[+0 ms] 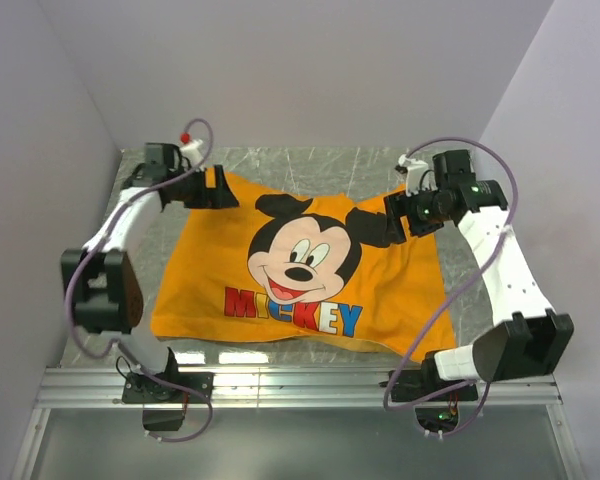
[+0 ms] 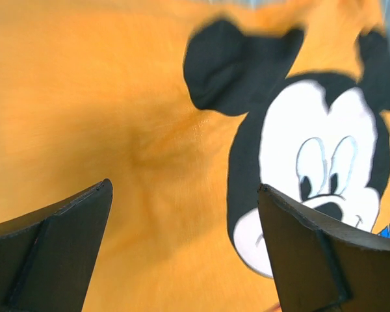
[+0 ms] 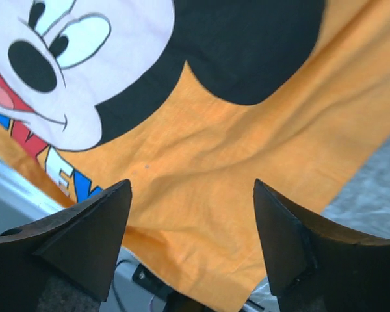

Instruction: Put the pillow into the pillowcase

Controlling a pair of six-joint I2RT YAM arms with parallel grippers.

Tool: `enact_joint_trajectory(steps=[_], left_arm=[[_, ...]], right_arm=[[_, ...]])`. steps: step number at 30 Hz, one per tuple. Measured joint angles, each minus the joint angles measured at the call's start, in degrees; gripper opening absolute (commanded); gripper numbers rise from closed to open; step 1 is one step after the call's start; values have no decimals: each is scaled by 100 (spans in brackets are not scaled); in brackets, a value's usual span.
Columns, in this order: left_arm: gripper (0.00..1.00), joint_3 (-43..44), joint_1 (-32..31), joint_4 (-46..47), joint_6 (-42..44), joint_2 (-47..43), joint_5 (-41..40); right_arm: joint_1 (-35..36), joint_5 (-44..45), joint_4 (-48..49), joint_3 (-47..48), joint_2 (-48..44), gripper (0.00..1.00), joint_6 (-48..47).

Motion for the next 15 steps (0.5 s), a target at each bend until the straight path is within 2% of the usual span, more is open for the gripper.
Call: enact_joint_trajectory(steps=[2,5,8,12,15], left_arm=[[99,94,201,-155,48,-595,-146],[99,420,527,-457,282,-1419,-289],[99,372,699,-651,535,-2201,-455],[99,-396,671,-782,756,-3067,-647],[99,-1005,669,-933,809,-3364,-745]], right_arm=[[-11,125,118,2,-267,97,144],[-46,225,328,-2,-684,98,387],[-61,216,608,-177,-1095,98,581],[-61,310,824,-813,-1502,99,682],[-61,396,833,-1241,-1626,99,708]])
